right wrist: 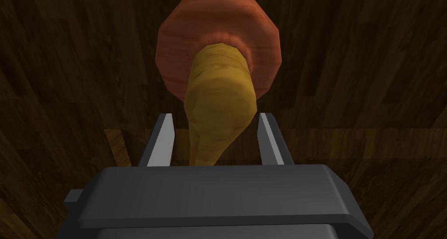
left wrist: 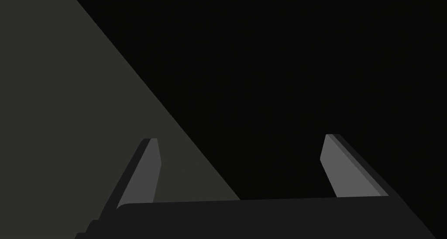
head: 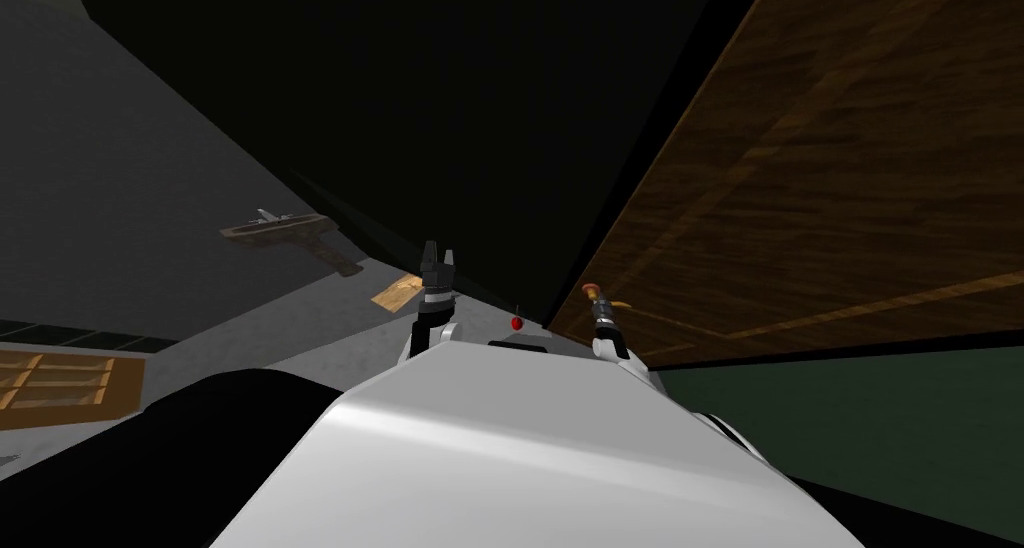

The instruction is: Pull the door open

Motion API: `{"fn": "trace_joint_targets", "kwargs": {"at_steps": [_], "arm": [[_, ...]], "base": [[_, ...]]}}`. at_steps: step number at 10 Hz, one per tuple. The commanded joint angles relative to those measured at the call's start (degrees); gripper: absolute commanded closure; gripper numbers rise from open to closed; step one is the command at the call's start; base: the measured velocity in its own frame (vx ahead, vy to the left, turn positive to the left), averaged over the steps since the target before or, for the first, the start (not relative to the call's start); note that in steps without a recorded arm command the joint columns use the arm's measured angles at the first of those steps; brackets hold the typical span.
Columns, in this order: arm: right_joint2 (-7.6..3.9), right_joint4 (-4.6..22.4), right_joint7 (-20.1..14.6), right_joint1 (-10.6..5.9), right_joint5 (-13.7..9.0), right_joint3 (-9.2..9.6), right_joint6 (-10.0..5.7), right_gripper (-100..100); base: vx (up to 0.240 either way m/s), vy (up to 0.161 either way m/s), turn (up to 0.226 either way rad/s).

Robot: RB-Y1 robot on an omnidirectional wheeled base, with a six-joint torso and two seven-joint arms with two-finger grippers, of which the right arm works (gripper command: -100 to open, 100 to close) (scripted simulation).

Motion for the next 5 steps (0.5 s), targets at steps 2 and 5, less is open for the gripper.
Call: {"fn": "trace_joint_targets", "kwargs": {"at_steps": [2, 5], "arm": [[0.03, 0.0, 0.0, 0.02, 0.0, 0.02, -0.05, 100], [0.03, 0.0, 0.0, 0.02, 0.0, 0.02, -0.05, 100]], "base": [[-0.014, 0.010, -0.009], [-0.002, 0.001, 0.001]]}}
